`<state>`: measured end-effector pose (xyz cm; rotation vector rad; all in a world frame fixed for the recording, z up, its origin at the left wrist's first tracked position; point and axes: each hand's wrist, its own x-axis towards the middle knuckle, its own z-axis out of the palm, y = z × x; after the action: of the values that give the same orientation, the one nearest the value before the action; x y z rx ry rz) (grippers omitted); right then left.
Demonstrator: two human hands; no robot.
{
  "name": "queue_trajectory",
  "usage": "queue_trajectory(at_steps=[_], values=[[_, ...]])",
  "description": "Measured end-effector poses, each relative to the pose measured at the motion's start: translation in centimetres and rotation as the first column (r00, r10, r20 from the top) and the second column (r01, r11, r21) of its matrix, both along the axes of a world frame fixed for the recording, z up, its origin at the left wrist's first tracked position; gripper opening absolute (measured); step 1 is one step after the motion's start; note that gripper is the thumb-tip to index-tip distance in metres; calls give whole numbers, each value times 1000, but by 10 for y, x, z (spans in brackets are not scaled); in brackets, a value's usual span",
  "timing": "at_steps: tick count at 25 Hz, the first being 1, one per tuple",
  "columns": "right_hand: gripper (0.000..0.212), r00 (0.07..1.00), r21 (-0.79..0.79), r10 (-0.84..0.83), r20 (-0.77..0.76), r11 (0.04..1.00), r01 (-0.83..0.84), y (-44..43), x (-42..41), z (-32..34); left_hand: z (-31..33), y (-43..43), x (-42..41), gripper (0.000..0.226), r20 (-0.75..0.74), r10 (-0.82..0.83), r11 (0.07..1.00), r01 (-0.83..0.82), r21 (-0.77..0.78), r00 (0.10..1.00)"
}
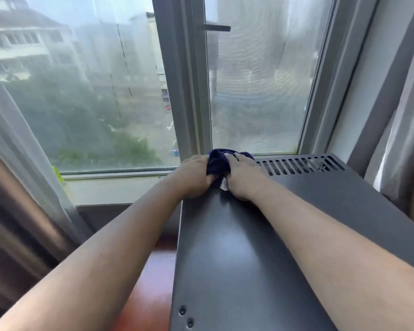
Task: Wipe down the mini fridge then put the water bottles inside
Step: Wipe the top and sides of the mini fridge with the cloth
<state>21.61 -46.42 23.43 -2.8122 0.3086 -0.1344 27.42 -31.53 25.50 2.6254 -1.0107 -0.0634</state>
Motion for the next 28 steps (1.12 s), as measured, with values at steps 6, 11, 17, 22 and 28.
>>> queue_trajectory(at_steps=[6,11,17,22,28], values=[[58,991,46,-128,48,991,126,-32,-42,-1,6,-43,-6,38,-7,-159,986,159,49,987],[60,970,16,-238,49,971,237,-95,-92,-2,1,-112,-43,45,10,-277,959,276,61,961],[63,929,44,-367,47,930,365,-174,-154,1,-5,-205,-93,49,-2,-359,933,359,-25,933],[63,933,157,-350,85,929,335,-208,-148,-2,-10,-249,-96,58,33,-268,963,267,19,963],[64,967,214,-232,104,955,206,-233,-110,-1,-15,-260,-81,55,22,-93,996,94,-9,995]])
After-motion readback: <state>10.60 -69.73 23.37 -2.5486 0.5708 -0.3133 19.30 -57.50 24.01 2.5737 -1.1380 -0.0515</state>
